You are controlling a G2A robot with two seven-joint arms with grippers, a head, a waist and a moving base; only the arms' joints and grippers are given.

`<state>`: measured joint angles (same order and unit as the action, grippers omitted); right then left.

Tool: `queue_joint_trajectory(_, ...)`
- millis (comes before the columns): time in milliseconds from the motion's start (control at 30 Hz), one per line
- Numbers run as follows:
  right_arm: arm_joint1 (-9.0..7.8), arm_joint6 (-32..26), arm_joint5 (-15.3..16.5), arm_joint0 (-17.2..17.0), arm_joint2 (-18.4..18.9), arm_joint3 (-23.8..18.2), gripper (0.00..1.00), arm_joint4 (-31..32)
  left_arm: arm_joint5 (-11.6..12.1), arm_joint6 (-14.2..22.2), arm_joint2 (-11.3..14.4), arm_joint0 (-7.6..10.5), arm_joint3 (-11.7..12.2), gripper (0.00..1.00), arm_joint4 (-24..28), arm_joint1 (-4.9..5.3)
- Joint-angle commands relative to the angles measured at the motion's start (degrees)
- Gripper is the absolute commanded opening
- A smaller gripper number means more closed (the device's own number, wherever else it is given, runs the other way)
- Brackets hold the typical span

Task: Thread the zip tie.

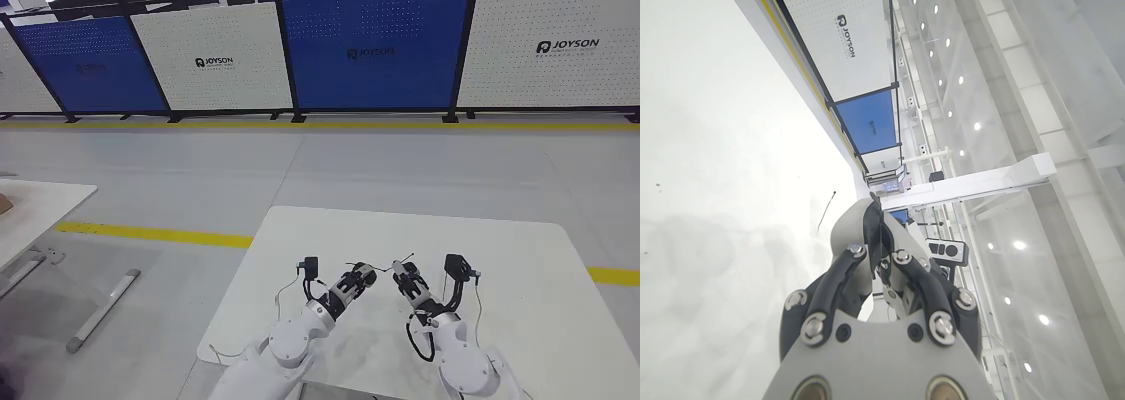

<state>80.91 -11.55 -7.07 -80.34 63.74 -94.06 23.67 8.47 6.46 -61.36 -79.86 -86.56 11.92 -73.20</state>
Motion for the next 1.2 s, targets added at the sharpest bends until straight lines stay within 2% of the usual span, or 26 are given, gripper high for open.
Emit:
queue_joint_trajectory(0, -0.02, 0.02, 0.0, -0.05, 0.05, -0.1, 0.19, 0.03, 0.06, 0.03, 0.02, -0.04, 0.01, 0.0, -0.02, -0.01)
queue_joint_trajectory(33, -0.02, 0.02, -0.01, -0.07, 0.06, -0.12, 0.14, 0.06, 0.08, 0.04, 0.03, -0.07, 0.02, 0.0, -0.02, -0.02)
queue_joint_trajectory(67, -0.03, 0.03, -0.08, -0.07, 0.07, -0.12, 0.02, 0.11, 0.09, 0.1, 0.05, -0.1, 0.01, 0.0, 0.04, -0.02)
queue_joint_trajectory(100, -0.03, 0.02, -0.1, -0.05, 0.07, -0.08, 0.0, 0.11, 0.11, 0.19, 0.06, -0.13, 0.0, 0.0, 0.15, -0.03)
queue_joint_trajectory(500, -0.02, -0.37, 0.22, 0.16, -0.23, 0.33, 0.0, -0.25, 0.57, 0.63, -0.17, -0.55, -0.67, 0.0, 0.13, 0.0)
queue_joint_trajectory(867, 0.02, 0.0, -0.17, 0.09, -0.51, 0.41, 0.0, -0.22, -0.23, 1.4, -0.12, -0.49, -0.61, 0.0, -1.87, 0.14)
queue_joint_trajectory(1000, 0.04, 0.11, -0.24, 0.17, -0.58, 0.49, 0.0, -0.3, -0.35, 1.45, -0.27, -0.42, -0.62, 0.12, -1.65, 0.15)
queue_joint_trajectory(1167, 0.06, 0.01, -0.38, 0.37, -0.74, 0.59, 0.0, -0.1, -0.21, 1.43, -0.51, -0.47, -0.69, 0.1, -1.68, 0.18)
